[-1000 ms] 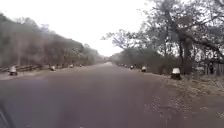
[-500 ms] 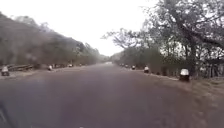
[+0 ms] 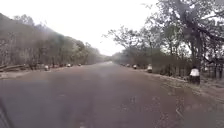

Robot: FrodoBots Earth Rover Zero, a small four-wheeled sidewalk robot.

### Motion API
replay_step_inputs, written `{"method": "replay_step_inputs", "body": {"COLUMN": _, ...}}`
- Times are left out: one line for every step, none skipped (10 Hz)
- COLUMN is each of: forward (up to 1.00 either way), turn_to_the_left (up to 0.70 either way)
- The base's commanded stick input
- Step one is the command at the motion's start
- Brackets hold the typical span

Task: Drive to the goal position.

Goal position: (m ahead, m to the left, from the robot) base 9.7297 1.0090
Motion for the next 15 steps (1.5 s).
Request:
{"method": "replay_step_inputs", "body": {"forward": 1.00, "turn_to_the_left": 0.00}}
{"method": "replay_step_inputs", "body": {"forward": 1.00, "turn_to_the_left": 0.00}}
{"method": "replay_step_inputs", "body": {"forward": 1.00, "turn_to_the_left": 0.00}}
{"method": "replay_step_inputs", "body": {"forward": 1.00, "turn_to_the_left": 0.00}}
{"method": "replay_step_inputs", "body": {"forward": 1.00, "turn_to_the_left": 0.00}}
{"method": "replay_step_inputs", "body": {"forward": 1.00, "turn_to_the_left": 0.00}}
{"method": "replay_step_inputs", "body": {"forward": 1.00, "turn_to_the_left": 0.00}}
{"method": "replay_step_inputs", "body": {"forward": 1.00, "turn_to_the_left": 0.00}}
{"method": "replay_step_inputs", "body": {"forward": 1.00, "turn_to_the_left": 0.00}}
{"method": "replay_step_inputs", "body": {"forward": 1.00, "turn_to_the_left": 0.00}}
{"method": "replay_step_inputs", "body": {"forward": 1.00, "turn_to_the_left": 0.00}}
{"method": "replay_step_inputs", "body": {"forward": 1.00, "turn_to_the_left": 0.00}}
{"method": "replay_step_inputs", "body": {"forward": 1.00, "turn_to_the_left": 0.00}}
{"method": "replay_step_inputs", "body": {"forward": 1.00, "turn_to_the_left": 0.00}}
{"method": "replay_step_inputs", "body": {"forward": 1.00, "turn_to_the_left": 0.00}}
